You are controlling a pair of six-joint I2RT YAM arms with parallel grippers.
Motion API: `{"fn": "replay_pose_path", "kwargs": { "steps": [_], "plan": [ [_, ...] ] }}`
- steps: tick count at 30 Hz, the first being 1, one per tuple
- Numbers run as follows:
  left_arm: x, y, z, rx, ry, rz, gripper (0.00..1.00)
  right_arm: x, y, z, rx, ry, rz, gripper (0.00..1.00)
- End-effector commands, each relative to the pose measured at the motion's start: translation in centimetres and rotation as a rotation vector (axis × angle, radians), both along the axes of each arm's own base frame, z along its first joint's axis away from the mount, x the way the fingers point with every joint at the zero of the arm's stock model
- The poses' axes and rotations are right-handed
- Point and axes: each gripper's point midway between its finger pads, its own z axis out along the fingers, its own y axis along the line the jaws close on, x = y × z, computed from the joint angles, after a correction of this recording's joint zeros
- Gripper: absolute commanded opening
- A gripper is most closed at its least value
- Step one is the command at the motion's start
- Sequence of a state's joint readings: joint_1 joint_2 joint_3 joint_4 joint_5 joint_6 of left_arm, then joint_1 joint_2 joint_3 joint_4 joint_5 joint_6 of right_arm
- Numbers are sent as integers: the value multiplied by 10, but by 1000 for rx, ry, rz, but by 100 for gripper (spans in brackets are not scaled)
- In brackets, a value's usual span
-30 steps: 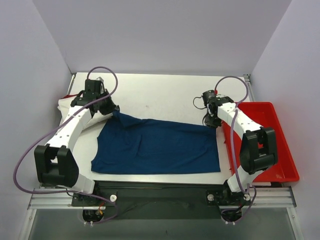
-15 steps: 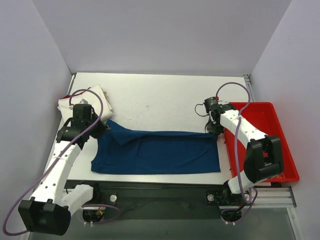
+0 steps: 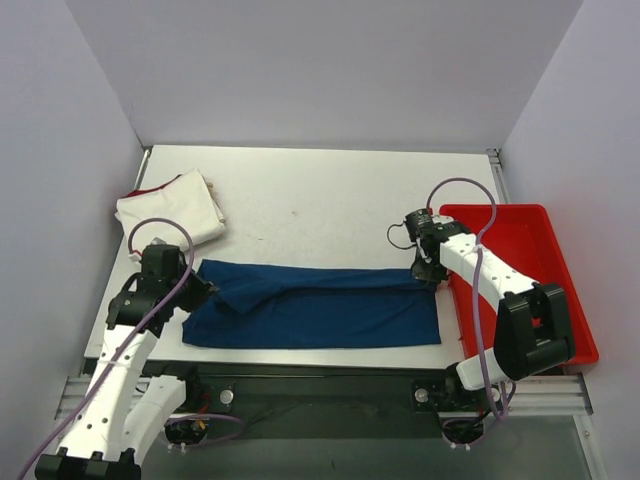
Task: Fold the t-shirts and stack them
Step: Fold the other side of the tshirt into a rectangle
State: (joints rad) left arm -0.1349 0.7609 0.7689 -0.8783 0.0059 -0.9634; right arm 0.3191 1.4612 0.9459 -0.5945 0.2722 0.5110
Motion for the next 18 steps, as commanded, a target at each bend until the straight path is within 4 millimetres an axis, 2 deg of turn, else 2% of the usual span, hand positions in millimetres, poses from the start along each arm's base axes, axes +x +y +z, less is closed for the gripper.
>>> {"fn": "replay_pose_path", "kwargs": {
  "steps": [1, 4, 7, 8, 9, 11, 14, 18],
  "plan": [
    [-15, -5, -6, -59, 26, 22, 0, -14, -3, 1, -31, 21, 12, 0],
    [-26, -5, -17, -72, 54, 33, 0, -17, -1, 2, -29, 18, 18, 0],
    [-36, -4, -28, -71, 81, 39, 0, -18, 4, 8, -41, 0, 57, 34],
    [-38, -4, -31, -72, 86, 36, 0, -18, 13, 13, -43, -15, 99, 47],
    [-39, -6, -33, -79, 90, 31, 0, -18, 17, 19, -41, -37, 119, 51],
    [-42, -7, -39, -84, 100, 24, 0, -17, 25, 27, -43, -71, 151, 57],
    [-47, -8, -46, -91, 116, 19, 0, -18, 46, 38, -18, -115, 219, 59],
    [-36, -3, -46, -57, 72, 17, 0, -13, 91, 50, 87, -155, 333, 57]
  ]
}}
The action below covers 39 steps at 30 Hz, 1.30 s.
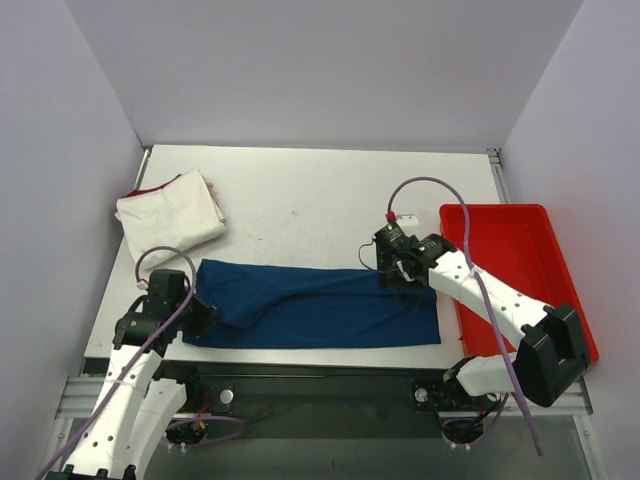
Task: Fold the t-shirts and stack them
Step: Fold the other side of the tshirt into a rectangle
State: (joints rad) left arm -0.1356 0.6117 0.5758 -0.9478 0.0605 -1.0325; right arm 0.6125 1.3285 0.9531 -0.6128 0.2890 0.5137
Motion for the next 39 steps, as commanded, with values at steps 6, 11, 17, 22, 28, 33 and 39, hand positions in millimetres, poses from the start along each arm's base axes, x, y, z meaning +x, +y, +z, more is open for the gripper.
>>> {"fn": "replay_pose_path", "kwargs": {
  "steps": [6, 11, 17, 22, 28, 33, 39],
  "plan": [
    [47, 10, 1, 116, -52, -102, 0, -3, 110, 13, 230, 34, 262, 51],
    [72, 19, -14, 173, -1, -152, 0, -21, 190, 24, 330, 39, 428, 47],
    [83, 31, -37, 187, 1, -148, 0, -46, 262, 17, 423, 69, 563, 45],
    [86, 40, -53, 155, 32, -151, 0, -61, 302, 9, 481, 51, 601, 45],
    [87, 39, -55, 122, 36, -181, 0, -65, 339, -5, 531, 46, 596, 45],
    [80, 35, -58, 96, 42, -202, 0, -70, 367, -18, 522, 30, 626, 46],
    [75, 30, -55, 61, 33, -213, 0, -70, 382, -37, 497, 37, 624, 46]
  ]
}}
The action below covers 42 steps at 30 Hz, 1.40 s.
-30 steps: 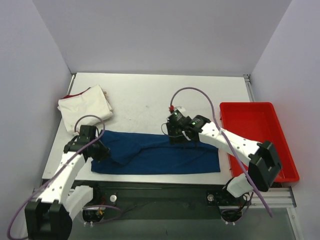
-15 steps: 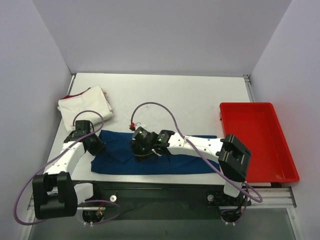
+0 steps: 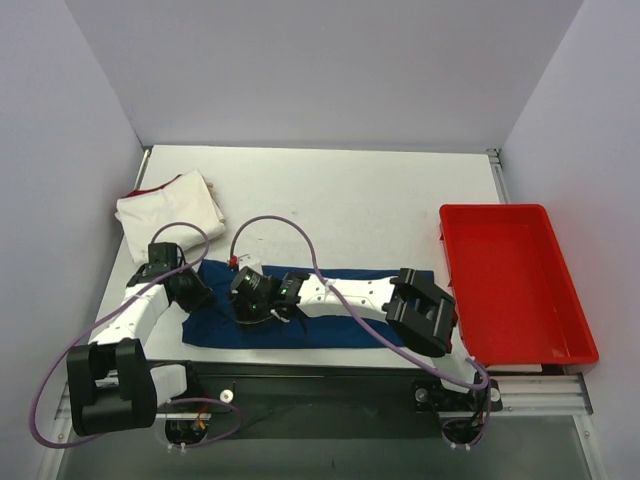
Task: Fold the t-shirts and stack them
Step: Fold the other side of the tshirt into a rectangle
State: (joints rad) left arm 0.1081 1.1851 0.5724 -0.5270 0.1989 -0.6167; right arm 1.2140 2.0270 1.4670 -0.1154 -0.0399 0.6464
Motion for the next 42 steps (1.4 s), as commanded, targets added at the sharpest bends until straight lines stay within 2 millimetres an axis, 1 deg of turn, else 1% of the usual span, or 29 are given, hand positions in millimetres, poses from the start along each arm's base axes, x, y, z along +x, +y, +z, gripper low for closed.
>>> {"fn": "replay_pose_path", "kwargs": {
  "steps": [1, 2, 7, 9, 15, 18, 19, 21, 22, 24, 25, 26, 27, 28, 29, 30, 31, 32, 34, 35, 36, 37, 38, 39, 40, 41, 42],
  "plan": [
    [8, -5, 12, -31, -65, -30, 0, 2, 13, 2, 10, -23, -19, 46],
    [8, -6, 12, -38, -65, -31, 0, 6, 12, -1, 0, -42, -33, 46],
    [6, -8, 11, -45, -56, -43, 0, 4, 17, -17, -40, -57, -36, 46],
    [6, -8, 12, -47, -58, -49, 0, 7, 15, -25, -70, -74, -53, 46],
    [5, -10, 12, -56, -47, -57, 0, 21, 9, -32, -115, -128, -117, 45],
    [4, -10, 12, -56, -42, -58, 0, 28, 4, -31, -147, -153, -154, 39],
    [4, -10, 12, -58, -41, -59, 0, 29, 2, -32, -158, -151, -166, 34],
    [4, -11, 11, -59, -41, -63, 0, 30, -5, -32, -186, -161, -178, 28],
    [4, -11, 11, -61, -40, -62, 0, 31, -7, -32, -192, -160, -186, 22],
    [5, -12, 13, -59, -48, -65, 0, 30, -11, -27, -192, -166, -190, 15],
    [5, -12, 14, -59, -48, -68, 0, 30, -13, -26, -194, -170, -192, 14],
    [4, -13, 14, -58, -49, -72, 0, 30, -14, -20, -185, -174, -190, 12],
    [4, -13, 14, -55, -49, -71, 0, 31, -16, -20, -188, -172, -189, 7],
    [4, -13, 14, -56, -50, -73, 0, 28, -15, -16, -180, -167, -179, 5],
    [4, -13, 15, -57, -54, -70, 0, 28, -15, -8, -167, -171, -169, 3],
    [4, -14, 15, -59, -54, -68, 0, 28, -18, -6, -169, -172, -163, 0],
    [4, -14, 16, -59, -59, -65, 0, 28, -20, -2, -168, -176, -162, 0],
    [2, -14, 17, -62, -58, -59, 0, 27, -22, 7, -154, -173, -154, 0],
    [0, -15, 20, -64, -66, -55, 0, 28, -32, 11, -169, -169, -135, 0],
    [-1, -15, 22, -69, -67, -48, 0, 26, -34, 19, -156, -164, -124, 0],
    [-2, -16, 25, -70, -76, -44, 0, 27, -38, 22, -164, -166, -113, 0],
    [-5, -19, 25, -80, -68, -46, 0, 28, -48, 20, -185, -157, -113, 0],
    [-8, -22, 25, -92, -60, -41, 0, 28, -52, 28, -172, -151, -104, 0],
    [-12, -25, 24, -102, -52, -41, 0, 28, -57, 31, -174, -147, -98, 0],
    [-17, -28, 23, -108, -35, -40, 0, 31, -67, 28, -195, -135, -101, 0],
    [-20, -30, 24, -119, -32, -25, 0, 30, -71, 33, -186, -127, -97, 0],
    [-24, -39, 23, -115, -27, -60, 0, 27, -74, 34, -178, -105, -85, 0]
  ]
}}
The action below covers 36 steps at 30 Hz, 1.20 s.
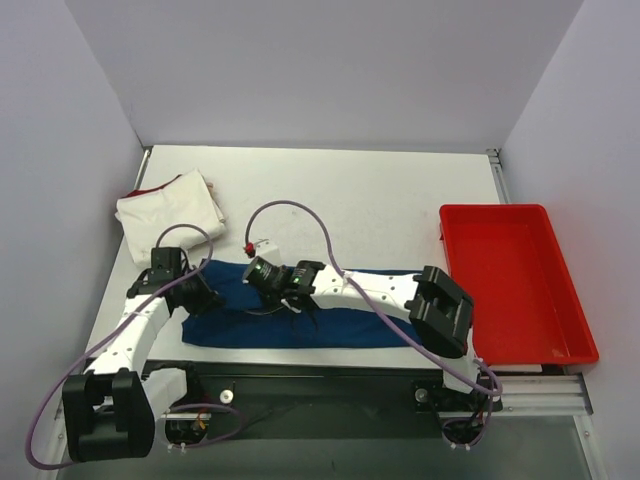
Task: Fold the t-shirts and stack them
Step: Fold the other side of the tshirt into a rectangle
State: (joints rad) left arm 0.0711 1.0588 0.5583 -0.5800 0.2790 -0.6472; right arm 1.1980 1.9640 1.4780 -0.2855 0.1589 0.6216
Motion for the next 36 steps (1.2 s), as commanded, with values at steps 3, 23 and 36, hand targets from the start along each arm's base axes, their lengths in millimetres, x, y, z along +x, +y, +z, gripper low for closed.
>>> {"fn": "replay_pose_path", "kwargs": {
  "steps": [3, 23, 36],
  "plan": [
    [-23, -25, 4, -5, 42, -7, 0, -4, -41, 17, -31, 58, 37, 0],
    [-75, -46, 33, -113, -6, 63, 50, -34, -76, -17, -110, 224, 130, 0],
    [-42, -42, 46, -64, -76, 90, 52, -29, -85, -9, -108, 211, 104, 49]
  ]
}}
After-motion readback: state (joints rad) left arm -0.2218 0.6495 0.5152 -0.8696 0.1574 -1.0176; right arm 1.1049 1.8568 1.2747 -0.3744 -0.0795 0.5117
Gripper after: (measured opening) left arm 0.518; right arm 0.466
